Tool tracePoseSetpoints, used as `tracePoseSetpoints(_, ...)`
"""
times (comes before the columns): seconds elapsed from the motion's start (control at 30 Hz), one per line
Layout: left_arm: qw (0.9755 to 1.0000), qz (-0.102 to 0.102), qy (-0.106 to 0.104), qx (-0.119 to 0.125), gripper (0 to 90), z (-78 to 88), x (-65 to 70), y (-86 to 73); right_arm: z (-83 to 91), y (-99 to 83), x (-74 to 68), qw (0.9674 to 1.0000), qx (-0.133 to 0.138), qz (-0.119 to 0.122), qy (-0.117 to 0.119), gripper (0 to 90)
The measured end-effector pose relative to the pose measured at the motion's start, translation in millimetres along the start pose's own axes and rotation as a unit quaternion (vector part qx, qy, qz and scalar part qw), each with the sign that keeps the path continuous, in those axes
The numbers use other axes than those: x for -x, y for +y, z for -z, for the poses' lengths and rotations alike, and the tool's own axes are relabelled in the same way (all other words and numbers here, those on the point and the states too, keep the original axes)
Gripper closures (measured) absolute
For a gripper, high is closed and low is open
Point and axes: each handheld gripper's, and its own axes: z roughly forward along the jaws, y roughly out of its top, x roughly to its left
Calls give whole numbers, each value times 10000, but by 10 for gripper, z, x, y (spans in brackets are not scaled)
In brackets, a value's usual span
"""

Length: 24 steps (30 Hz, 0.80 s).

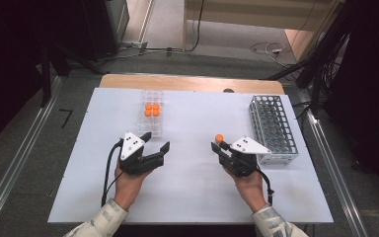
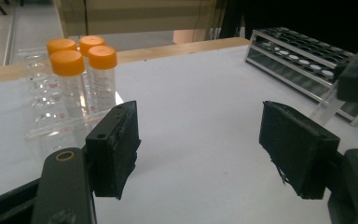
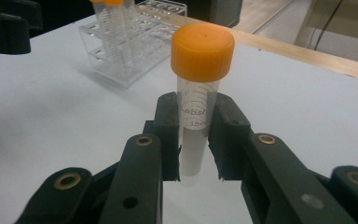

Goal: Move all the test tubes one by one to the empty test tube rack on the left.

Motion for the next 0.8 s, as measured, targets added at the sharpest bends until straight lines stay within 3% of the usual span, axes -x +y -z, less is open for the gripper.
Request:
tracePoseSetpoints(0.17,9997,14,-253,55,283,9,105,33,-99,0,-101,9999,-60,95,111,722)
tracePoseSetpoints(0.43,9967,-186,-778,120,315,-24,362,94,-228,22,-350,9985,-141,349,400,722)
tracePoseSetpoints(0.6,9943,-341,-999,176,427,-42,449,89,-303,30,-529,9967,-200,511,595,722)
tracePoseSetpoints(0.8,9934,-447,-1048,138,553,-65,465,68,-334,53,-645,9950,-197,573,796,722)
